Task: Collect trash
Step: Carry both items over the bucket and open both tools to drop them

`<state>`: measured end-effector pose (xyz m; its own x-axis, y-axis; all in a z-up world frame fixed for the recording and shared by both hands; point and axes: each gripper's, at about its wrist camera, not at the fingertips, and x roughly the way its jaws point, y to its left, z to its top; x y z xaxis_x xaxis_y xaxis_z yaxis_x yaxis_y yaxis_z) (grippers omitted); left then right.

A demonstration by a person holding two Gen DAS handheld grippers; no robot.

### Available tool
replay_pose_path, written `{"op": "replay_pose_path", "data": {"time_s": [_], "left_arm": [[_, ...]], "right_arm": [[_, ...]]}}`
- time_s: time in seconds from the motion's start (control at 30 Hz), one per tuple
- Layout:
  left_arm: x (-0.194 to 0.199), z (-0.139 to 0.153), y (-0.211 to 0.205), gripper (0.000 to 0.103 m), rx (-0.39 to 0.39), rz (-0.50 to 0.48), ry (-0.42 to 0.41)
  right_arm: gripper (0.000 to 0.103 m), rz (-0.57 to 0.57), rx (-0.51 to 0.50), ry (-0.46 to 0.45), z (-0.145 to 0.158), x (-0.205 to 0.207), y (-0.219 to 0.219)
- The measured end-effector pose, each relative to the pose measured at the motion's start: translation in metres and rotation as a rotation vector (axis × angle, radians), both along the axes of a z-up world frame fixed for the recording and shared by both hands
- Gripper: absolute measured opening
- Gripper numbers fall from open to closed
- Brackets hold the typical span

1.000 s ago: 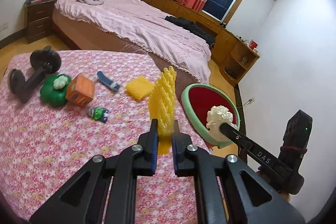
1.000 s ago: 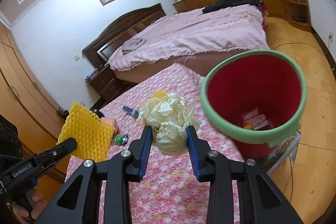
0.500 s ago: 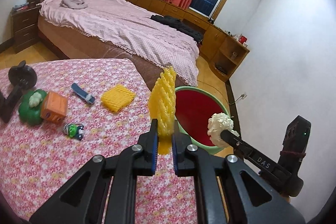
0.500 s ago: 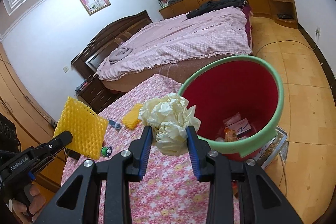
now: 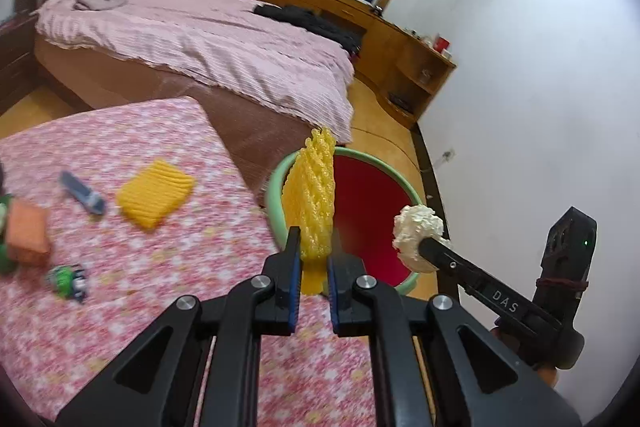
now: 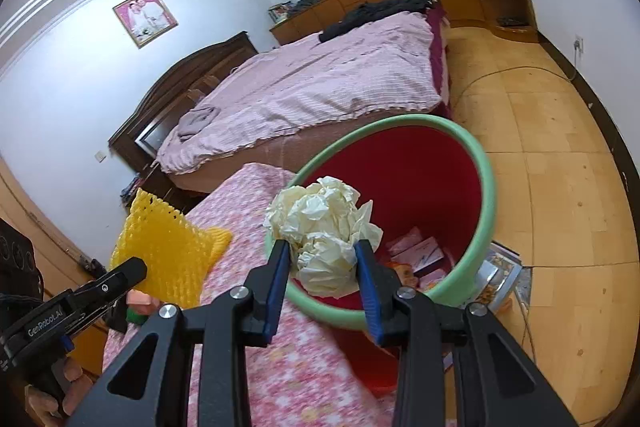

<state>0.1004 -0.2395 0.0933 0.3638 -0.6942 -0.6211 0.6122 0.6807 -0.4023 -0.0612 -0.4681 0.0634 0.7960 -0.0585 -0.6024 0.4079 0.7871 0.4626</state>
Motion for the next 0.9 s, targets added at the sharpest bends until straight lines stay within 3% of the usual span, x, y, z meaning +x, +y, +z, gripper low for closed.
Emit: {"op": "replay_pose_path", "data": {"time_s": [0.37, 0.7, 0.9], "left_arm": [[0.011, -0.031, -0.061, 0.01, 0.035, -0.08, 0.055], [0.005, -0.041, -0.08, 0.01, 0.047, -0.106, 0.05], [0.004, -0.041, -0.08, 0.034, 0.067, -0.074, 0.041]], "right_arm": [[0.037, -0.039, 0.004, 0.028, -0.021, -0.001, -0.031], [0.042, -0.057, 0.024, 0.046, -0.034, -0.002, -0.044], [0.043, -0.057, 0.032, 0.042, -0.036, -0.002, -0.045]]}}
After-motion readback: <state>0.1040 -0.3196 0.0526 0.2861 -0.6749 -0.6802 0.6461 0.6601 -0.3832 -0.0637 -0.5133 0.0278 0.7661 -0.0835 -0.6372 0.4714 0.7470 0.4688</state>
